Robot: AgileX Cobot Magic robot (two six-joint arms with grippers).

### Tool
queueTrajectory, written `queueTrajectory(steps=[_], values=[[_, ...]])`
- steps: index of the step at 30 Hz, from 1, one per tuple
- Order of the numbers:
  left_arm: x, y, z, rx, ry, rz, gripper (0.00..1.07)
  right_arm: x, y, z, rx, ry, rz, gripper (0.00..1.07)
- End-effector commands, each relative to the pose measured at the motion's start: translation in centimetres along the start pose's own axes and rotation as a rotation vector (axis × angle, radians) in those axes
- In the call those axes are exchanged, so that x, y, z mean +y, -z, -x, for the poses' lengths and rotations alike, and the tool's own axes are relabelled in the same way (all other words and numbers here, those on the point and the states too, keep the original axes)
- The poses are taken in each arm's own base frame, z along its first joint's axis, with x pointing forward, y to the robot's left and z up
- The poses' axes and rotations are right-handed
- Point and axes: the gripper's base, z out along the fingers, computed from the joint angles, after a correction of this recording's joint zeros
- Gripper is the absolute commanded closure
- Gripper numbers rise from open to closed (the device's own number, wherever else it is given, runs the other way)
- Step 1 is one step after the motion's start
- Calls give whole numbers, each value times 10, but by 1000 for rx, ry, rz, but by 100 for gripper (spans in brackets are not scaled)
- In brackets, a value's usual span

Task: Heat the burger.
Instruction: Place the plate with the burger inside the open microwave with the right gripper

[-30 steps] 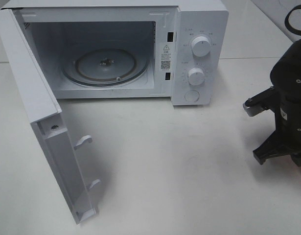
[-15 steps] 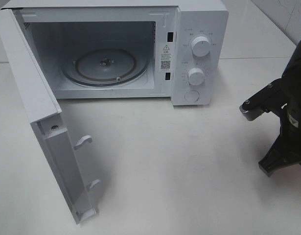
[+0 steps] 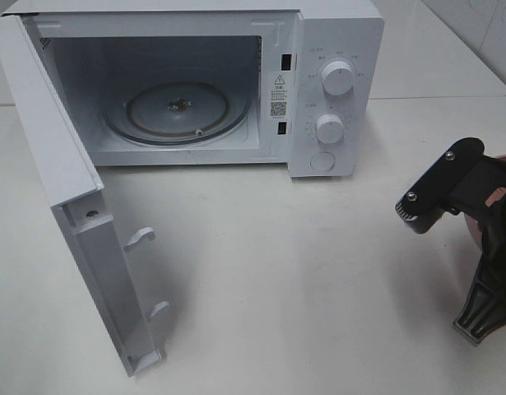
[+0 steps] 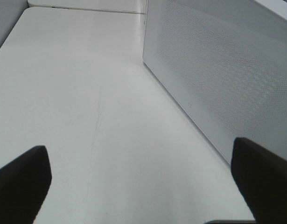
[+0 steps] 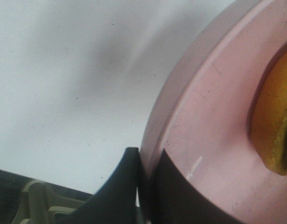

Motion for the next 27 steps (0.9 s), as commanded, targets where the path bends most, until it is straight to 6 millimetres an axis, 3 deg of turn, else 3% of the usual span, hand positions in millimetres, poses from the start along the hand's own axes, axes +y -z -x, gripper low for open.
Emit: queueTrajectory(steps=[1,27], values=[[0,2,0,-31,-2,-4,4,0,14,-6,-49,84,-61,107],[0,2,0,-31,-2,-4,4,55,53,-19,-246,549,-83,107]])
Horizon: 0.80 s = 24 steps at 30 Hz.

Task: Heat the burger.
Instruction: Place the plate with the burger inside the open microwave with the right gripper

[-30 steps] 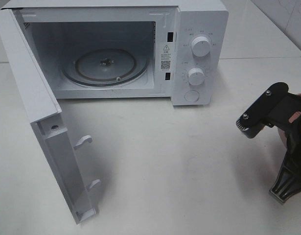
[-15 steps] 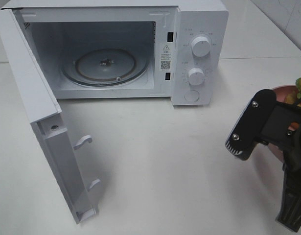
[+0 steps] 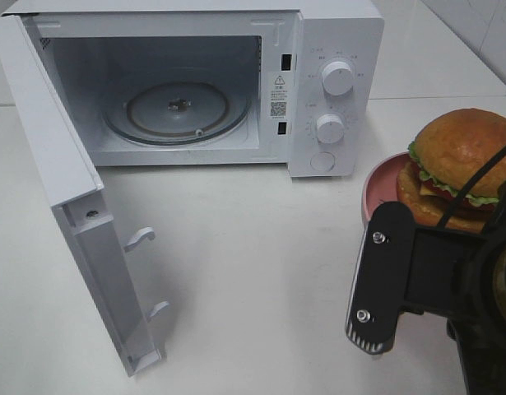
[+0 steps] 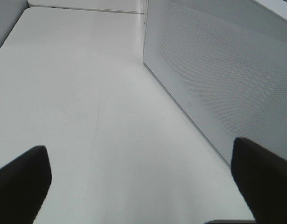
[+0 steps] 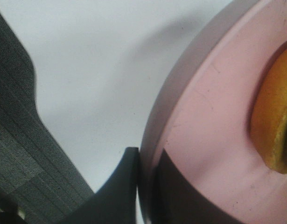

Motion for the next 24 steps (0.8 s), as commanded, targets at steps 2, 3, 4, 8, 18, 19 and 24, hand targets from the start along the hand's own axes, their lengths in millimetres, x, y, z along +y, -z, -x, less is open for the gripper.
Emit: queueTrajectory(steps=[2,3,4,8,18,19,24], values=[[0,2,0,-31,-2,-4,4,-2,4,0,-23,96,-68,107],[0,2,0,-31,-2,-4,4,-2,4,1,-26,119,-72,107],[0,2,0,-31,-2,-4,4,-2,4,2,-38,167,-73,107],[0,2,0,-31,-2,-4,4,-1,5,4,-65,250,-68,107],[0,2,0,-31,-2,-4,4,-2,6,13,-148,428,-97,107],[0,2,0,-31,-2,-4,4,-2,6,13,-154,433,-107,107],[0,2,0,-31,-2,-4,4,0,7,18,-209,489,-103,107]])
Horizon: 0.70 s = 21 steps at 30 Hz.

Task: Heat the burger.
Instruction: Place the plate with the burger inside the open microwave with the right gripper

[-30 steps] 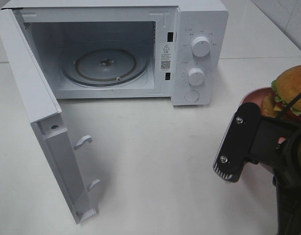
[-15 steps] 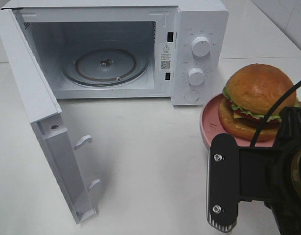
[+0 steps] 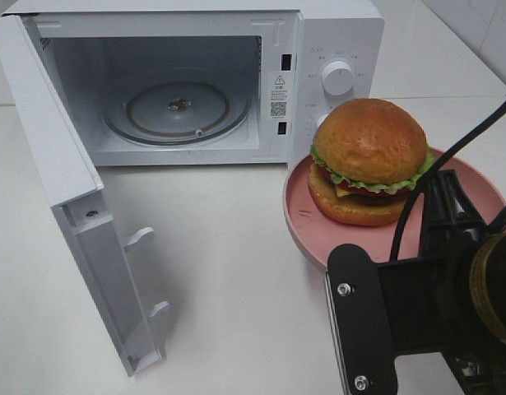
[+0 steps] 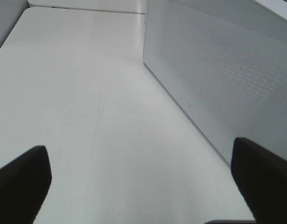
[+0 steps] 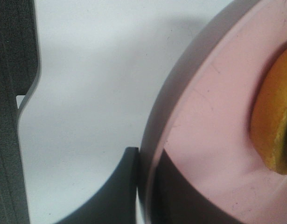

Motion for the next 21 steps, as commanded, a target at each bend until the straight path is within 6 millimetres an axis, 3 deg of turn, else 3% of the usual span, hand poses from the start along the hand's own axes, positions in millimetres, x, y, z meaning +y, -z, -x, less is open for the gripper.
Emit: queueTrajectory(steps=[1,15,21], values=[[0,2,0,-31,-2,-4,4,-5,2,5,-67,116,-59,107],[0,2,0,-31,-2,-4,4,-9,4,15,-175,200,-106,107],[0,2,0,-31,-2,-4,4,-24,-7,8,-199,290,-110,107]])
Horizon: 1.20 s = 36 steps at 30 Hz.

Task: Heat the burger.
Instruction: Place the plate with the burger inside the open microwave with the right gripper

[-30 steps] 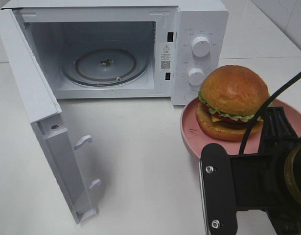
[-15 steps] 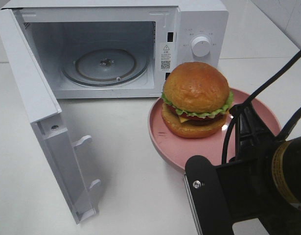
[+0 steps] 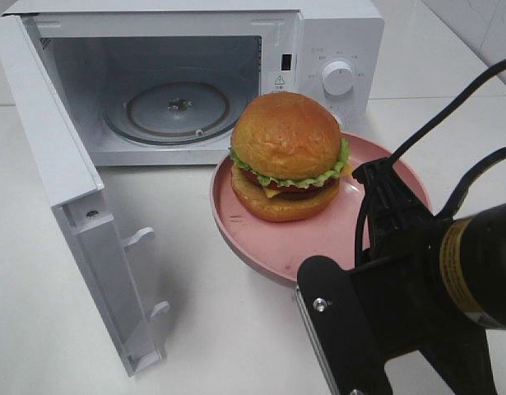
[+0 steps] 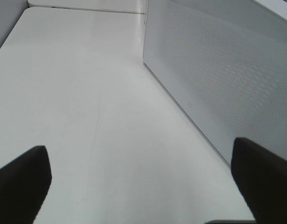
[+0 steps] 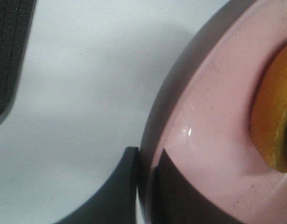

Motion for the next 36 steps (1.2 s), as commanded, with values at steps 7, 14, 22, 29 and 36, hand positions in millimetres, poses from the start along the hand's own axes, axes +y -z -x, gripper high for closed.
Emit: queueTrajectory(steps=[7,14,22,29,36], values=[[0,2,0,-31,-2,-4,4,-22,-11,-18,-65,181,-56,107],[0,2,0,-31,-2,-4,4,-29,-19,-32,-119,274,-36,107],[0,2,0,-31,-2,-4,4,-37,-28,-59,-125,328,-32,107],[0,2,0,-31,-2,-4,4,-41,-30,-61,-188,361,-61,107],[0,2,0,-31,0,-4,4,-39,-38,-59,-202,366,-29,107]])
